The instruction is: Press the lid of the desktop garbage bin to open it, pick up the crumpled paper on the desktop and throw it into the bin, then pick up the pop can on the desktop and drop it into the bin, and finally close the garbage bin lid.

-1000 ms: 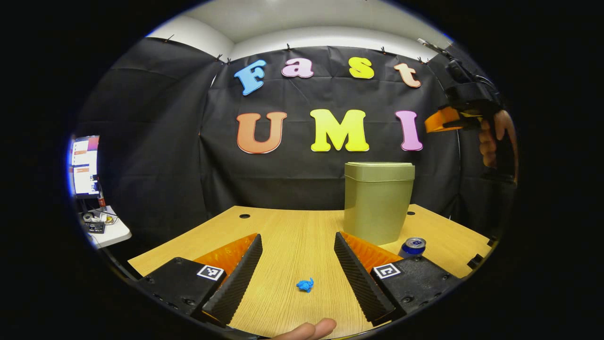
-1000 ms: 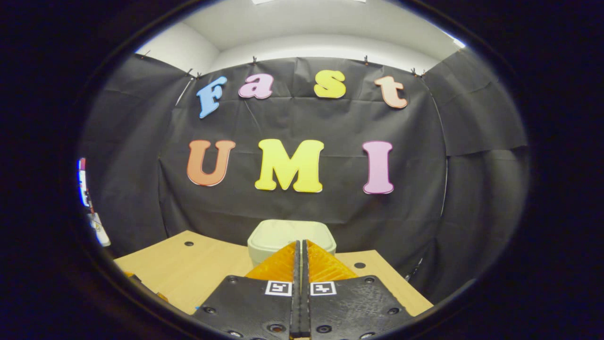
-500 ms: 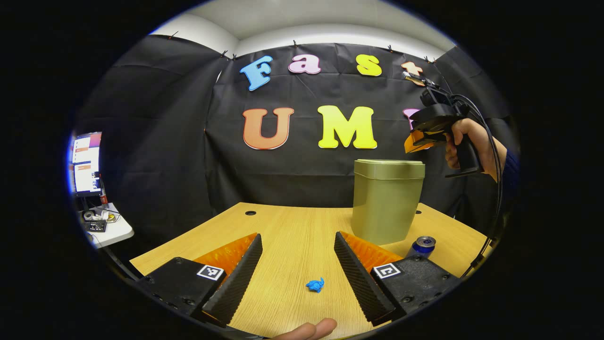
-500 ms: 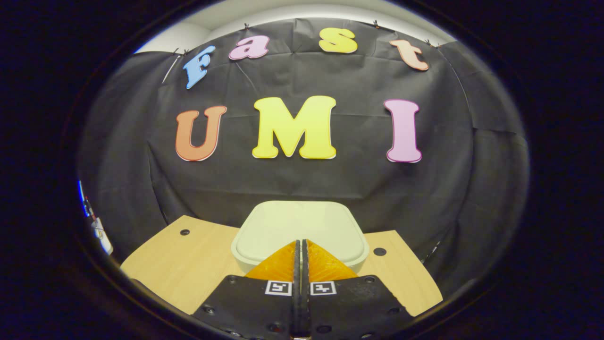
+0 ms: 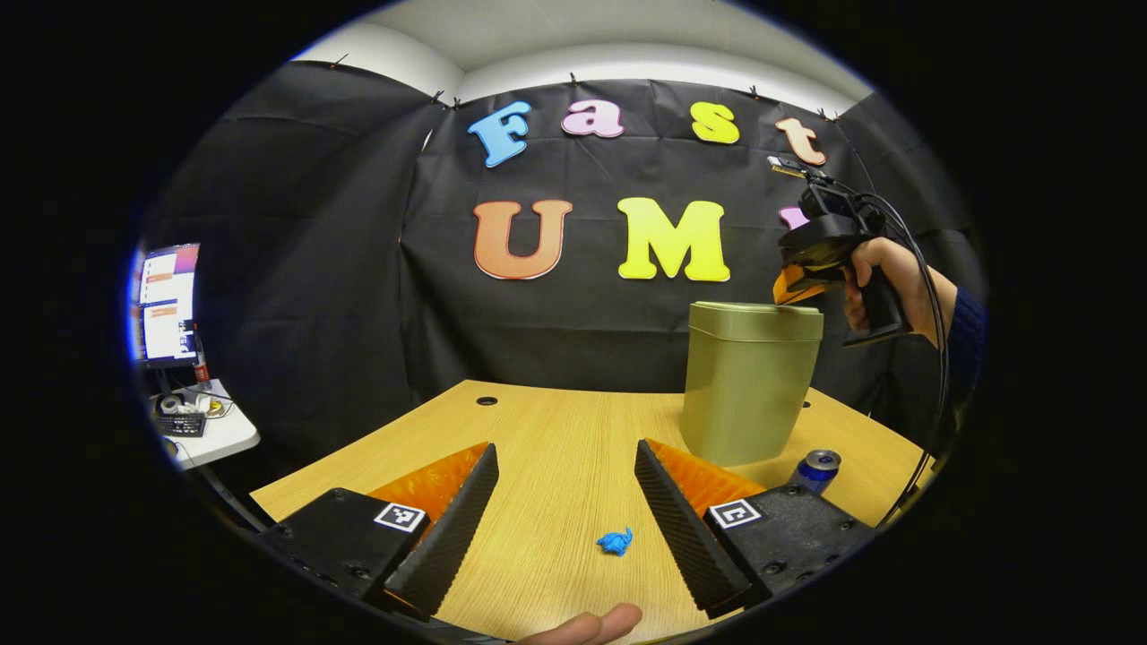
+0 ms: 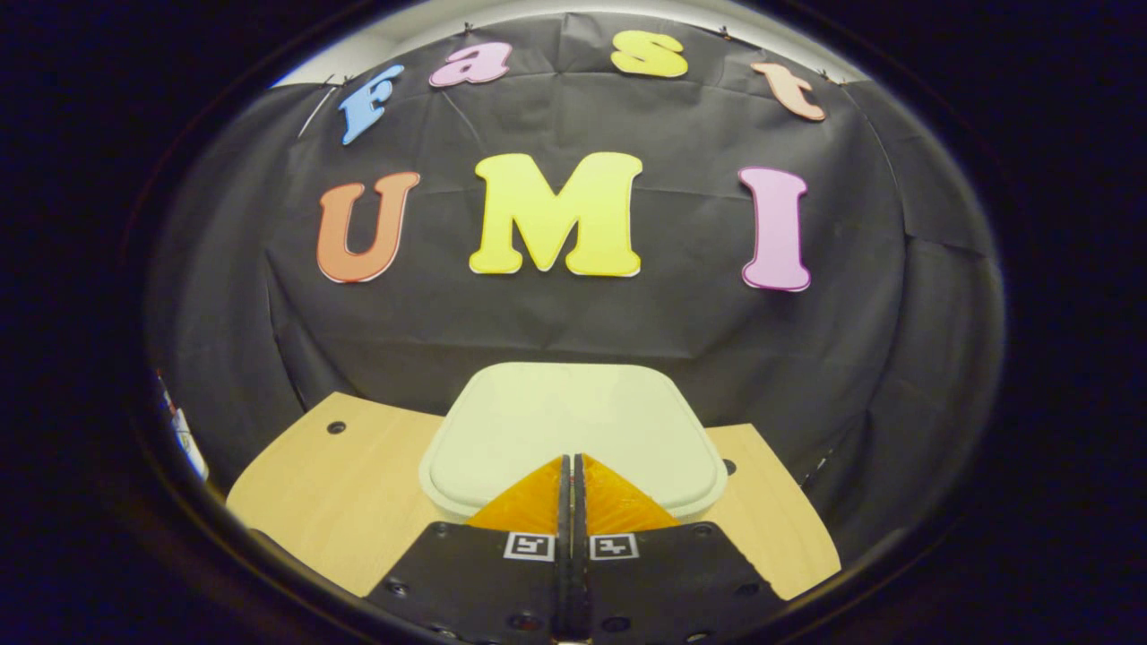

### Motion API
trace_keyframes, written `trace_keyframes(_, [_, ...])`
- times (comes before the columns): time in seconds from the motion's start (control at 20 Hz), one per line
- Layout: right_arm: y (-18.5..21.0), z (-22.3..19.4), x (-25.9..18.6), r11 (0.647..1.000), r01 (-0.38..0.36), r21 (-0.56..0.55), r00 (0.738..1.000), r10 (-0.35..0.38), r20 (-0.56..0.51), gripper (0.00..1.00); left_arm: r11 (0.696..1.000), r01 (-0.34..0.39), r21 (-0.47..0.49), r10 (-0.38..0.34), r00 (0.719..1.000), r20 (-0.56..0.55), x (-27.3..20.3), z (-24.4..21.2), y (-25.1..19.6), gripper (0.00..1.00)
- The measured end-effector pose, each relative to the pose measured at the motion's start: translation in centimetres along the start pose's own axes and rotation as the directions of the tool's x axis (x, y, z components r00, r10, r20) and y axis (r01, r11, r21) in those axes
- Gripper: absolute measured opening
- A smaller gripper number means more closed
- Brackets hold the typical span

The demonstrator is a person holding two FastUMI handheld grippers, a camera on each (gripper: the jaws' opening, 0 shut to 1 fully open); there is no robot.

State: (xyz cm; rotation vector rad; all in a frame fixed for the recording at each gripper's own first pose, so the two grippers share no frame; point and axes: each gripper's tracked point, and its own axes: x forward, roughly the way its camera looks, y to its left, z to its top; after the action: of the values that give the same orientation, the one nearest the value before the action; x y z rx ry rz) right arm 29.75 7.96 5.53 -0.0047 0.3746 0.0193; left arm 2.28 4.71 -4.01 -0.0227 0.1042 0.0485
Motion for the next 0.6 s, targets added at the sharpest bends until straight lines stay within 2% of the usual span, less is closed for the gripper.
trace_keyframes(0.35, [-0.2, -0.7, 0.3, 1.0, 0.013, 0.014, 0.999, -0.013, -0.035, 0.0, 1.0, 0.006, -0.016, -0.006, 1.0, -0.016, 0.2, -0.2, 0.0, 0.99])
trace_keyframes(0.5, [0.0, -0.2, 0.1, 1.0, -0.01, 0.004, 1.0, 0.01, -0.008, 0.0, 1.0, 0.002, -0.016, -0.002, 1.0, -0.012, 0.3, -0.2, 0.0, 0.99])
trace_keyframes(0.6, [0.1, 0.8, -0.3, 0.998, -0.051, 0.026, 0.998, 0.05, 0.035, 0.0, 1.0, 0.002, -0.017, -0.002, 1.0, -0.016, 0.4, -0.3, 0.0, 0.99])
